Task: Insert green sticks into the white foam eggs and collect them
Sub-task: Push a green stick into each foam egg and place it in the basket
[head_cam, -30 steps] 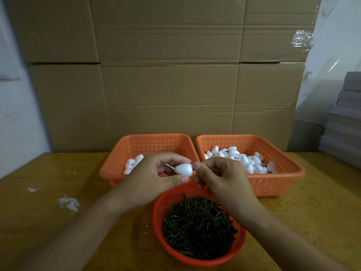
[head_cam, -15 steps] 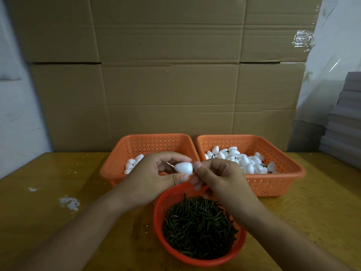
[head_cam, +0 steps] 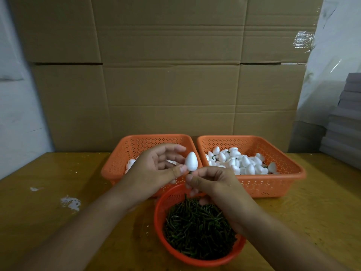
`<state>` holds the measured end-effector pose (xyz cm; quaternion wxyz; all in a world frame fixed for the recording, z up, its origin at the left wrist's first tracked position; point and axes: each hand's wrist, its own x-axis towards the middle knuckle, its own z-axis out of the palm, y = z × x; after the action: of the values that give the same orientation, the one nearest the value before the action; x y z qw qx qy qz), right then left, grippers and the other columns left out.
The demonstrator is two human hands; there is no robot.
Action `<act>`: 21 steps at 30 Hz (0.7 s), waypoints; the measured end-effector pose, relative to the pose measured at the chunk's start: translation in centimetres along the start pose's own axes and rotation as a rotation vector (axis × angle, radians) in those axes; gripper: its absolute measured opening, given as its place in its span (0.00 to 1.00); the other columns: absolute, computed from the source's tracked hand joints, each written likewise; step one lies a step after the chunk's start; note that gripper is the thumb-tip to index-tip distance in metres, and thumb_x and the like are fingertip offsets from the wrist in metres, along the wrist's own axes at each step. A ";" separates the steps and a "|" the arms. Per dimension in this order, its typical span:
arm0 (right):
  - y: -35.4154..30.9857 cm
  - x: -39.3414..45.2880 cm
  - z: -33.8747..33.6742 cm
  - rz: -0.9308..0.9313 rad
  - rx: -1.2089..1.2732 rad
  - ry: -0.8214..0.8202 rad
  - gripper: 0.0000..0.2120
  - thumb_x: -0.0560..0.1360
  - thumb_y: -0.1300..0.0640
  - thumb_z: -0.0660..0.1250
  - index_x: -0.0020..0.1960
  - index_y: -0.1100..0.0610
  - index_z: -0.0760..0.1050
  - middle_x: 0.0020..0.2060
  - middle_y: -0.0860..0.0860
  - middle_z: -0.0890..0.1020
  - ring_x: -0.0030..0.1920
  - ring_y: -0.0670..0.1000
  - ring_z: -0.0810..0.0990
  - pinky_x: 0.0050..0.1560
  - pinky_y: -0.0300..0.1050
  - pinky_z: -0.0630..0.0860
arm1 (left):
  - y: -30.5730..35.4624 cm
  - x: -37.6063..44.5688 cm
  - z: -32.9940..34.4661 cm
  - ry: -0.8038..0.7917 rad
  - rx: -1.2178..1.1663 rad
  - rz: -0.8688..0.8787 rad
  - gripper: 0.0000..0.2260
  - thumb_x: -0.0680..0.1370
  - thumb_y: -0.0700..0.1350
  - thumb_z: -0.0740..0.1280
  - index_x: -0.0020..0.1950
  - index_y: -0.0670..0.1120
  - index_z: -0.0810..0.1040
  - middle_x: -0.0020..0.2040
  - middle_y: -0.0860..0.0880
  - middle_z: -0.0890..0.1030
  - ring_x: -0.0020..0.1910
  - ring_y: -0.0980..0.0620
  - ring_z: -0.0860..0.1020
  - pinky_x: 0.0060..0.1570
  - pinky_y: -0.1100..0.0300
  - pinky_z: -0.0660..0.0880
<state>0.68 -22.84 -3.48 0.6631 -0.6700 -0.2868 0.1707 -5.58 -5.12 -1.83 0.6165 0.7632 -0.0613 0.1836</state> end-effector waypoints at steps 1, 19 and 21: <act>0.0 0.0 0.1 0.004 -0.002 0.011 0.05 0.75 0.57 0.73 0.41 0.56 0.83 0.35 0.51 0.85 0.36 0.46 0.82 0.32 0.35 0.74 | 0.0 0.0 0.0 -0.005 0.000 -0.001 0.17 0.70 0.47 0.75 0.59 0.53 0.81 0.53 0.50 0.85 0.47 0.54 0.84 0.40 0.63 0.79; -0.4 -0.6 0.4 -0.123 -0.062 -0.024 0.08 0.77 0.61 0.70 0.41 0.61 0.83 0.35 0.56 0.85 0.35 0.47 0.81 0.32 0.37 0.74 | 0.8 -0.3 0.0 -0.089 -0.031 -0.031 0.12 0.70 0.50 0.76 0.54 0.55 0.84 0.53 0.49 0.86 0.48 0.54 0.85 0.40 0.64 0.79; -0.5 -0.7 0.4 -0.107 -0.043 -0.058 0.08 0.78 0.61 0.69 0.41 0.60 0.83 0.36 0.54 0.85 0.37 0.48 0.81 0.33 0.37 0.74 | 0.9 -0.3 -0.1 -0.104 -0.029 -0.029 0.12 0.70 0.49 0.75 0.54 0.55 0.84 0.53 0.48 0.86 0.47 0.55 0.84 0.40 0.64 0.79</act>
<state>-0.18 -23.01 -3.12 0.6480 -0.6627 -0.3448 0.1480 -6.19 -5.31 -1.10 0.6261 0.7635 -0.0848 0.1339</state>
